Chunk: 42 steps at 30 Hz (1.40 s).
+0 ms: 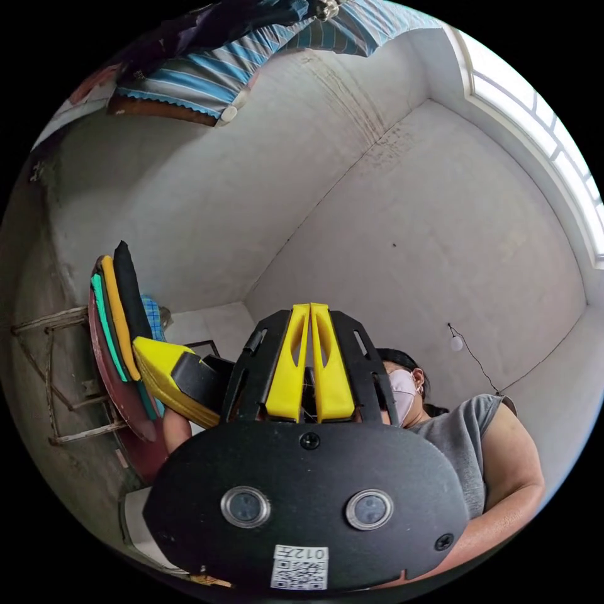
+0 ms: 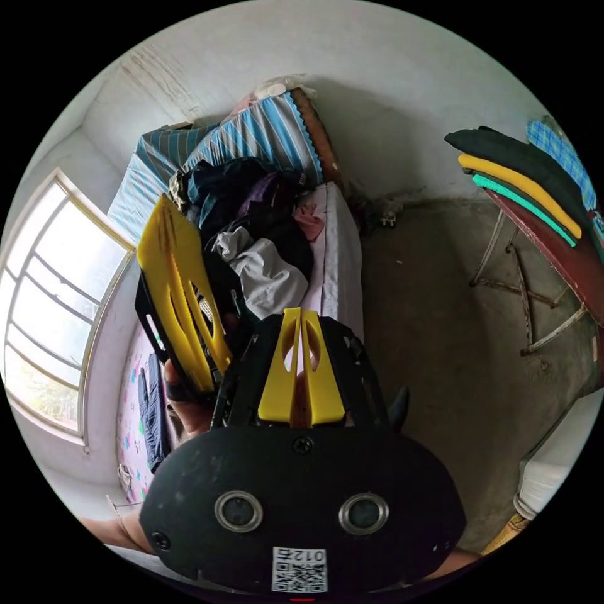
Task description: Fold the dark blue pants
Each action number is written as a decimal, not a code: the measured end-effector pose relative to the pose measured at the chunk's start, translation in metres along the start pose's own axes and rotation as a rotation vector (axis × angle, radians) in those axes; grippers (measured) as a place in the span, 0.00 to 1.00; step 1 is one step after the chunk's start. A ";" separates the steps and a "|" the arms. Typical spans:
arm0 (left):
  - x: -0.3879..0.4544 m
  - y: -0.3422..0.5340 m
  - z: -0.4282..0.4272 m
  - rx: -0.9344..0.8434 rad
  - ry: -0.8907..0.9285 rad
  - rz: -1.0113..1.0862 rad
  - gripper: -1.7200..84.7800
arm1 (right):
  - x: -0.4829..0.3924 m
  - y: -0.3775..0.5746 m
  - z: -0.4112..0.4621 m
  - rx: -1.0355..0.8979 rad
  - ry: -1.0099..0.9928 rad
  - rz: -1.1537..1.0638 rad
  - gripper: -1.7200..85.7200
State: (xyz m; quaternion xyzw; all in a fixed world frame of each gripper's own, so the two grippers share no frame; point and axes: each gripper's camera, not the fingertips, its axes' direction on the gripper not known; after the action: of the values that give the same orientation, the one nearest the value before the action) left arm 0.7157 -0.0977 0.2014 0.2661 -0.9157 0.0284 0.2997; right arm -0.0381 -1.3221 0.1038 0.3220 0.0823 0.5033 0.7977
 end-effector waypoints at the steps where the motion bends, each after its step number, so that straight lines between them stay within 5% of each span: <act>1: -0.003 -0.007 0.001 -0.010 0.004 -0.006 0.03 | 0.001 -0.011 0.003 0.008 0.006 0.012 0.01; 12: -0.066 -0.066 -0.021 -0.197 0.146 -0.177 0.03 | 0.006 -0.037 0.065 0.190 0.156 0.153 0.01; 23: 0.102 -0.084 -0.118 -0.112 0.021 0.199 0.03 | -0.151 0.045 0.096 0.133 -0.177 -0.098 0.01; 30: 0.148 -0.071 -0.150 0.024 0.031 0.306 0.03 | -0.212 0.078 0.098 0.073 -0.176 -0.270 0.01; 42: 0.204 0.000 -0.056 -0.127 0.002 0.554 0.03 | -0.109 0.111 -0.029 0.182 -0.463 -0.364 0.01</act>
State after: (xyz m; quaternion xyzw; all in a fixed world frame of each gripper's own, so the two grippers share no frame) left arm 0.6070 -0.1821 0.3621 -0.0138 -0.9532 0.0520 0.2974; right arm -0.1871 -1.3712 0.1262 0.4780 -0.0006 0.2560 0.8402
